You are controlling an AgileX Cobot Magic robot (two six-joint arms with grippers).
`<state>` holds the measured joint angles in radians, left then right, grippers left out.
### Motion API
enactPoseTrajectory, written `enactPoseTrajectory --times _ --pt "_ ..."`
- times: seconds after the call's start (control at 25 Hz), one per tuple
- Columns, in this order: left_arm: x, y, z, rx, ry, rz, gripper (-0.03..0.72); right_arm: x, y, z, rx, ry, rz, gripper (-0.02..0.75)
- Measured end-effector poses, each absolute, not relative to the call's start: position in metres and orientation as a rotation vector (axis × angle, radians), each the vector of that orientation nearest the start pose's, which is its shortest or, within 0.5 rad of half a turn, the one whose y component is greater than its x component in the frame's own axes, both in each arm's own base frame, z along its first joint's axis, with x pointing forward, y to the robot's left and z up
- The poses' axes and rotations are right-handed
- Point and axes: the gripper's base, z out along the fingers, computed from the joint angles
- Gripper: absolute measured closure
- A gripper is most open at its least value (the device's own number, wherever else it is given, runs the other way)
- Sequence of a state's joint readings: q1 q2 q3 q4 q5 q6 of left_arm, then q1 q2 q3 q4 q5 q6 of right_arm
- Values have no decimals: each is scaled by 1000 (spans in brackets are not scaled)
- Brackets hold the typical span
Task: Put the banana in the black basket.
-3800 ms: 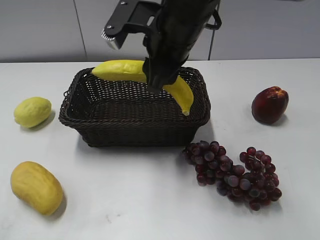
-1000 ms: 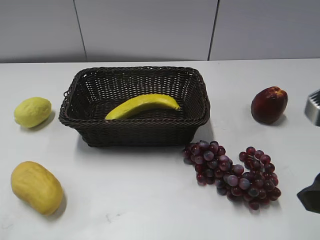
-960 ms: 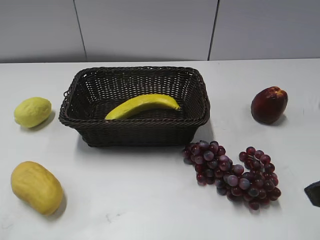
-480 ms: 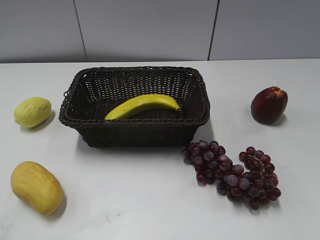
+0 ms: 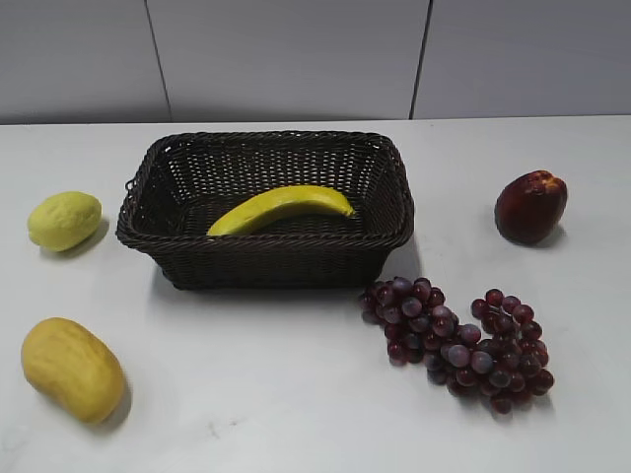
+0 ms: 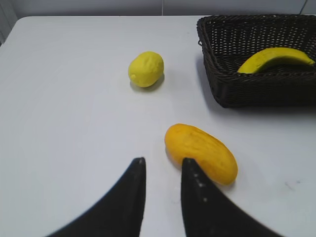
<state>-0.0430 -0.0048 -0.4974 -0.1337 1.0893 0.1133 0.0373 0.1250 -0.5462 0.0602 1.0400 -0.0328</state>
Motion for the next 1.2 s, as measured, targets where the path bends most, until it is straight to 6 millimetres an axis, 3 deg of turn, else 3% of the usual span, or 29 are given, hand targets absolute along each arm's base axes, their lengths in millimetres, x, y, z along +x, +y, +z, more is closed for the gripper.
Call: enactPoseTrajectory --times 0.28,1.2 --pt "-7 -10 275 170 2058 -117 446 -4 6 278 -89 2030 5 146" --pt "-7 -10 275 170 2058 -117 446 -5 6 277 -76 2028 44 146"
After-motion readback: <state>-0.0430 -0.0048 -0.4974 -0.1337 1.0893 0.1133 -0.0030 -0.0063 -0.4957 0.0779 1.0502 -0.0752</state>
